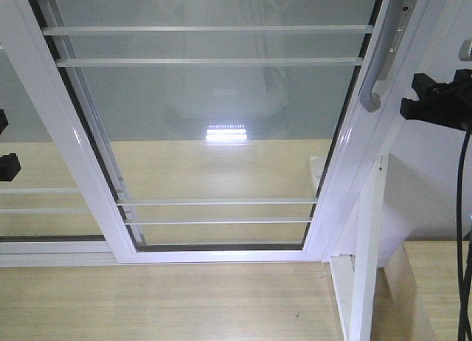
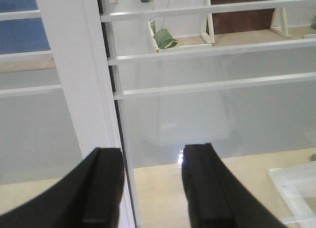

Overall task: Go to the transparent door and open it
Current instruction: 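Reach the right gripper up to the door's silver handle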

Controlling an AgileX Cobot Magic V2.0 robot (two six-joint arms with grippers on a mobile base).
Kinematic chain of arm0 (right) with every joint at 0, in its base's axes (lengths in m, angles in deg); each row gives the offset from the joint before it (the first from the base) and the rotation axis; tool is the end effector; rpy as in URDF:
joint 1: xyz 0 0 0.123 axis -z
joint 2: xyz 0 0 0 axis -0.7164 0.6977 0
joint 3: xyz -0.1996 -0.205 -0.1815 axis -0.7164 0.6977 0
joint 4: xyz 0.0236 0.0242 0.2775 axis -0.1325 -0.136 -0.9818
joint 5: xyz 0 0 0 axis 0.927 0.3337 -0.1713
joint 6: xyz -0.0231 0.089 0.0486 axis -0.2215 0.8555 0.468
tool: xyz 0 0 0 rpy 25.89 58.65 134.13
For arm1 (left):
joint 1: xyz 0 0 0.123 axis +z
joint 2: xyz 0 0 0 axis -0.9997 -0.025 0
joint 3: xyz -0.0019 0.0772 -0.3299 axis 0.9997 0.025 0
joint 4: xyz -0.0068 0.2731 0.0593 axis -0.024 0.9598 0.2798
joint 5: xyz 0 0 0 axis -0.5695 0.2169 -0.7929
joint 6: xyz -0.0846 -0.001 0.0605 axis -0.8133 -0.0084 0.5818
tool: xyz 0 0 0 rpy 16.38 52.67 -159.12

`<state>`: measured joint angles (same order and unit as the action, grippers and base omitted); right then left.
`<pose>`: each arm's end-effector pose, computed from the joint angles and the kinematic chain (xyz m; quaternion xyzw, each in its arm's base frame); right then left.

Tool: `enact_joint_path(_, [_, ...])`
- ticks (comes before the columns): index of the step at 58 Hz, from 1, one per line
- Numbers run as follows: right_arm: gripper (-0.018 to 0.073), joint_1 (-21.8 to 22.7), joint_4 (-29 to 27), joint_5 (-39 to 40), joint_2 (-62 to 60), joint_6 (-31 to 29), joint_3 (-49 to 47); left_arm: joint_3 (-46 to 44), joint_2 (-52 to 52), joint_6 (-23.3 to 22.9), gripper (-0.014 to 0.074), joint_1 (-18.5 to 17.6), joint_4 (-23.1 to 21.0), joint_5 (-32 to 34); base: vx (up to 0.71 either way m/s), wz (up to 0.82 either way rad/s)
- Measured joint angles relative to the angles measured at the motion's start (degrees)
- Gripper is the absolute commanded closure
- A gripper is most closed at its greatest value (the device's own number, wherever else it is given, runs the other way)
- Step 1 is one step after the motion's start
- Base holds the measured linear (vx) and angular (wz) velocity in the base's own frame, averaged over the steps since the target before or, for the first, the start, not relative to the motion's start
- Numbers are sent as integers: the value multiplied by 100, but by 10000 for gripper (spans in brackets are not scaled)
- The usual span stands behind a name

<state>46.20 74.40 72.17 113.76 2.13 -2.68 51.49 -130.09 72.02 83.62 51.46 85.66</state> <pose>0.2953 0.0024 0.2963 -0.0368 0.8026 -0.0034 0.5953 0.1699 -0.0139 0.3057 0.0505 0.7763 -0.0088 0.6283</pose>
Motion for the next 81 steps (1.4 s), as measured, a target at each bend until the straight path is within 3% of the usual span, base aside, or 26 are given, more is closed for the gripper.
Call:
enact_joint_path(23, [111, 0, 79, 886, 1328, 138, -750, 0, 0, 307, 155, 0, 0, 0, 0, 0])
enact_joint_path(31, [111, 0, 544, 1117, 1694, 590, -1041, 0, 0, 318, 155, 0, 0, 0, 0, 0])
enact_joint_path(40, [111, 0, 1016, 1297, 2092, 697, -1427, 0, 0, 318, 155, 0, 0, 0, 0, 0])
enact_joint_path(62, [127, 0, 1044, 1337, 2946, 711, -2453, 0, 0, 318, 155, 0, 0, -38, 0, 0])
enact_joint_path(81, [140, -59, 1064, 1337, 3105, 1076, -2619, 0, 0, 318, 155, 0, 0, -38, 0, 0])
